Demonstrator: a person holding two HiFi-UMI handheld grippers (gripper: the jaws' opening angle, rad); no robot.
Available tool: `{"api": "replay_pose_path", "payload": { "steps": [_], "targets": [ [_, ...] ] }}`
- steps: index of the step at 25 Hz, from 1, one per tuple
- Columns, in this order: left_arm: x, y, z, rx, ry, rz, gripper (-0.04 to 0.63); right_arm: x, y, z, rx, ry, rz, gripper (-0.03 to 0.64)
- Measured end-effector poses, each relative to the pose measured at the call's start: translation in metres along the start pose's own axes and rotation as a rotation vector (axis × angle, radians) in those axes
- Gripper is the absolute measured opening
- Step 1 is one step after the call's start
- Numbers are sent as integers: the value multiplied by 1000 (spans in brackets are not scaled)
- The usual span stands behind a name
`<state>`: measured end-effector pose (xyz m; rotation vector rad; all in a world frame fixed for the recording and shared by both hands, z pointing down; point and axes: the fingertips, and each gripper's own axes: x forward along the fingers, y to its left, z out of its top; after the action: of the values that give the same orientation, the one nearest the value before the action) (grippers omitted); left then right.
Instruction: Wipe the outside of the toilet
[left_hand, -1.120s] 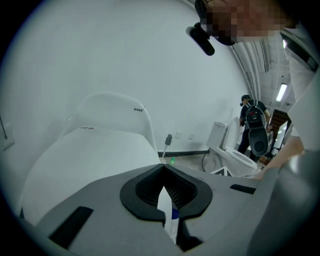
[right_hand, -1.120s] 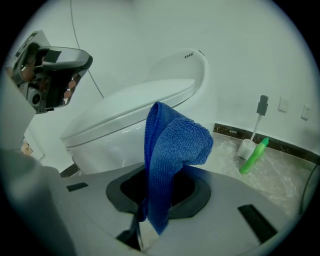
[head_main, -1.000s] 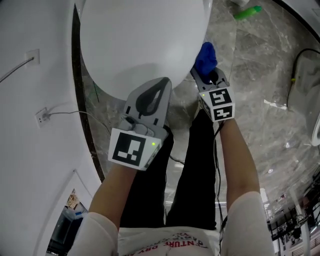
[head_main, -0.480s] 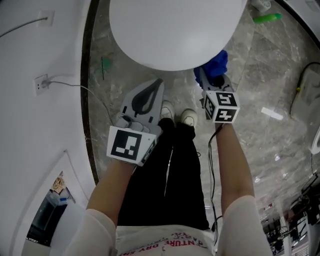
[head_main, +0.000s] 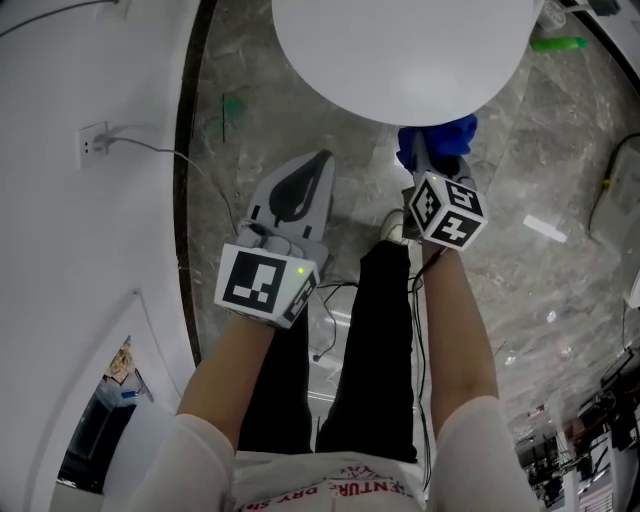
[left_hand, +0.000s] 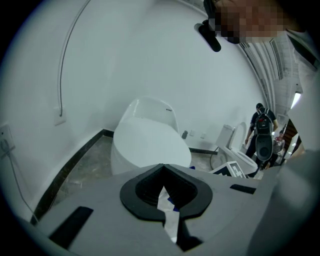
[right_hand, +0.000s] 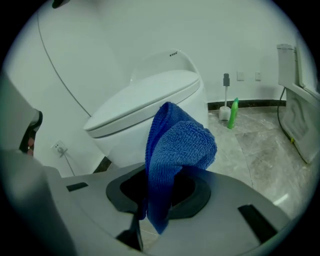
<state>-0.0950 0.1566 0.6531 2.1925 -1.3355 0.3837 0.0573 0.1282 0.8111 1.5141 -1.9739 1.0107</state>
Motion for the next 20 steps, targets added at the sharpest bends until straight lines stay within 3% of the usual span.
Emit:
{"api": "replay_pose_path", "payload": {
  "steps": [7,12,16,20],
  "targets": [
    [-20,59,2,31,20,-64,6,14,45,-20,160,-6,-104,77],
    [-28,107,-9,19,64,-71,6,38,102,-30,209,48,-77,77],
    [-37,136,-13,-2,90,-68,6,53,132,-30,324,70,-53,77],
    [-42,159,-6,-25,67,-35,6,71,161,-28,297,121,15,77]
  ]
}}
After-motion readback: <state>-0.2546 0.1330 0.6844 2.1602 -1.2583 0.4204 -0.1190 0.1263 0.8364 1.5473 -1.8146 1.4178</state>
